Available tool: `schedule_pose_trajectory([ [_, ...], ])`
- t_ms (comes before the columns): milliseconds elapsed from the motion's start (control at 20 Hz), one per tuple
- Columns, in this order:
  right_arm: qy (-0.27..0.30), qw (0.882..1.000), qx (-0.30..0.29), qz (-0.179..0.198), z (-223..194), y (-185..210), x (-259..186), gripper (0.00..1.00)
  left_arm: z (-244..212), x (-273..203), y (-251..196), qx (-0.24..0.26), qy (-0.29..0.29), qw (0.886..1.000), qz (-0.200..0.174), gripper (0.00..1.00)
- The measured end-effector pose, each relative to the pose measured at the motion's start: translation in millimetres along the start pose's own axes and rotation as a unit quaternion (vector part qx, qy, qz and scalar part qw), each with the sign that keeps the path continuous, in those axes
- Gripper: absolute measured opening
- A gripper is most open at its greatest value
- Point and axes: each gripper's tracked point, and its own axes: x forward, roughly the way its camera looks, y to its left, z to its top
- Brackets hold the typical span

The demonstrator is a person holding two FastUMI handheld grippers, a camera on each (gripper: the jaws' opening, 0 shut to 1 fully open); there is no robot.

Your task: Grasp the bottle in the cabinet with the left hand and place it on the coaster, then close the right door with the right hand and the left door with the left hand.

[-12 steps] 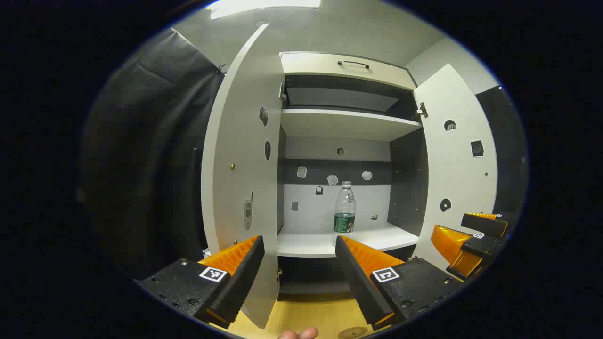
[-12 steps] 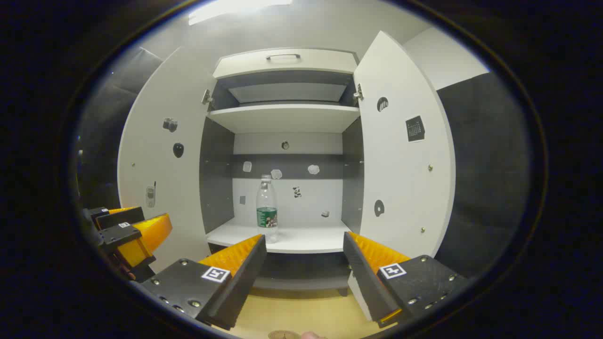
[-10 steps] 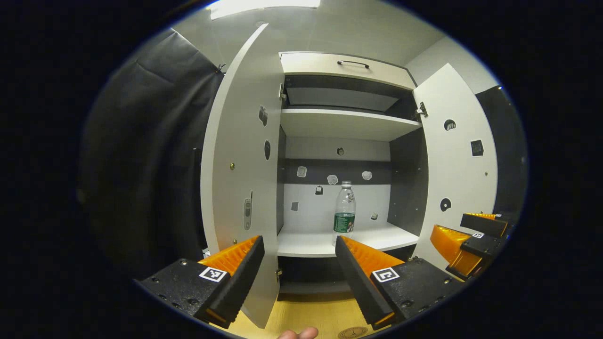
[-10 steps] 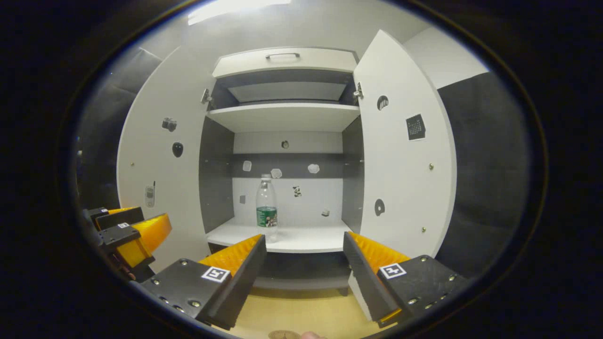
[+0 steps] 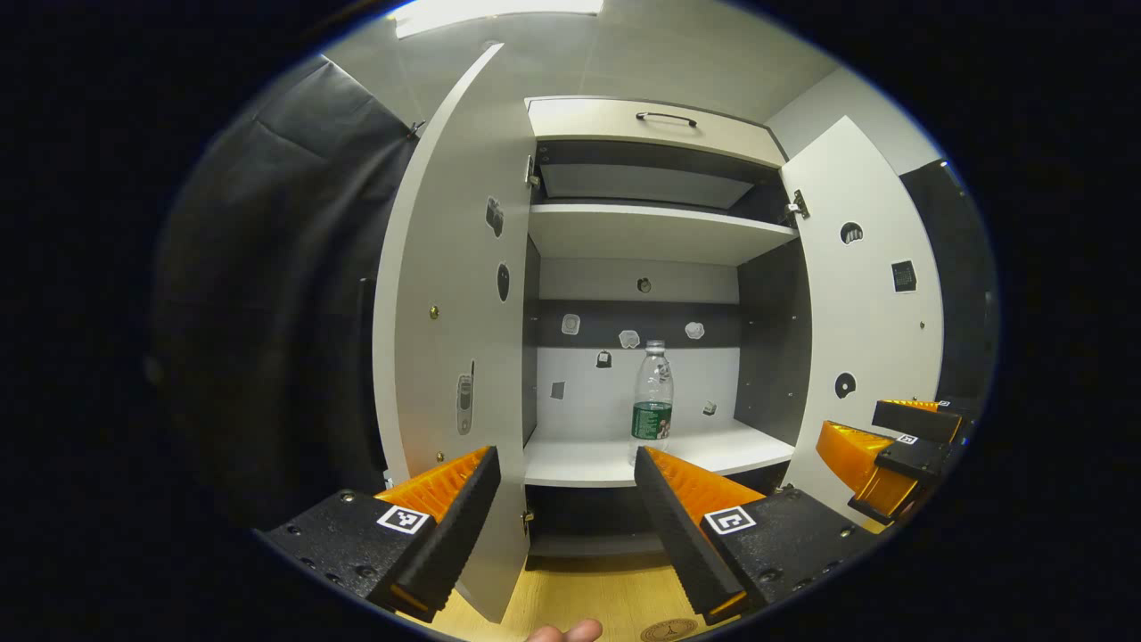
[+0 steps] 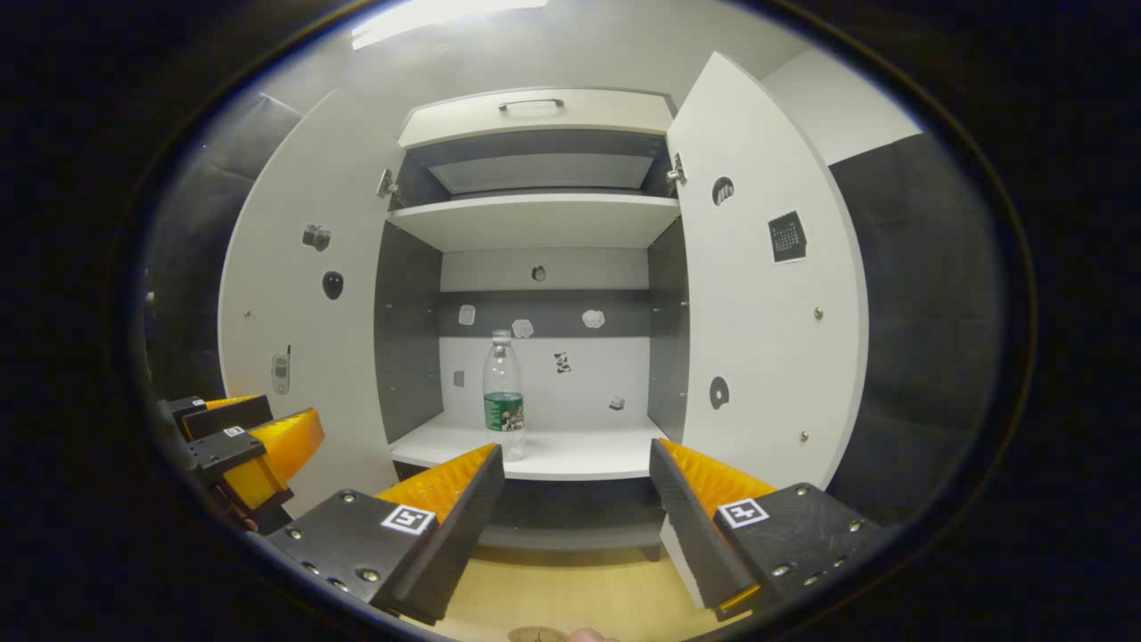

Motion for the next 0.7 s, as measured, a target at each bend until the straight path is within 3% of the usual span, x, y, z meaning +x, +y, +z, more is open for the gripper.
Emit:
schedule_pose_trajectory([
  [700,0.01,1.0,-0.002,0.006,-8.2,-6.1,11.2,1.0,-7.8,33.1,-16.9,0.008,0.002,1.0,-0.012,0.96],
])
